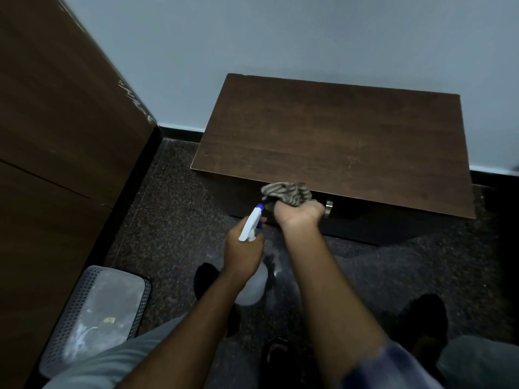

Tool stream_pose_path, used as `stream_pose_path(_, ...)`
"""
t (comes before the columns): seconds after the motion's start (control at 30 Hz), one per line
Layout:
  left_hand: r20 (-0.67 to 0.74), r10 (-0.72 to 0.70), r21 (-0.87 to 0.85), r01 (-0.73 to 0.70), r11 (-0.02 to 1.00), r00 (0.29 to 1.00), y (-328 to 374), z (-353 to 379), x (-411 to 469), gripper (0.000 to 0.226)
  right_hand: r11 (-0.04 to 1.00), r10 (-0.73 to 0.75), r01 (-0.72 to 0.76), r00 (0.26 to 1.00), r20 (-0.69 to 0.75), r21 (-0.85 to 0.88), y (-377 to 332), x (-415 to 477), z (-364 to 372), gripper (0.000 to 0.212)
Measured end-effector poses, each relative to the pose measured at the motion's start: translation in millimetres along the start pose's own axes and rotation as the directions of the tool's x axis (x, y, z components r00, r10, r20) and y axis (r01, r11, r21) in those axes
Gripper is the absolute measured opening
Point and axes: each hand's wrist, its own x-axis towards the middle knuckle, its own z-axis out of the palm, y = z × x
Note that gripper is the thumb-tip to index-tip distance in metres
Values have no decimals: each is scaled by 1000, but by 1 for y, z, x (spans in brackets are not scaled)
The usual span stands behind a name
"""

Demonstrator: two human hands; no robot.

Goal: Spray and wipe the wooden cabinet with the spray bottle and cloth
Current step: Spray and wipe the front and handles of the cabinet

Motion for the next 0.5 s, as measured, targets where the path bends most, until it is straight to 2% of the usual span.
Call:
stream_pose_path(0.07,-2,-2,-7,2,1000,1000,-3,2,2,40,999,38,-38,998,-42,0,-4,-2,9,51)
stream_pose_path(0.17,-36,-5,-12,5,1000,999,-5,5,-3,42,999,-29,22,986,-167,-42,12,-1,12,53)
stream_pose_path(0.33,-29,-35,-68,33,997,999,-5,3,-3,53,994,-35,23,993,-116,-105,5,-6,-3,48)
stream_pose_path(0.4,-29,-39,-52,37,998,999,-6,5,-2,49,995,-35,23,991,-128,-94,-2,-3,5,43)
stream_pose_path(0.47,-18,-34,-35,34,999,999,-5,6,-5,44,976,-91,54,982,-165,-211,10,0,15,34)
stream_pose_path(0.5,-10,-36,-25,35,999,999,-3,5,-7,42,938,-102,36,979,-175,-344,17,-7,18,33)
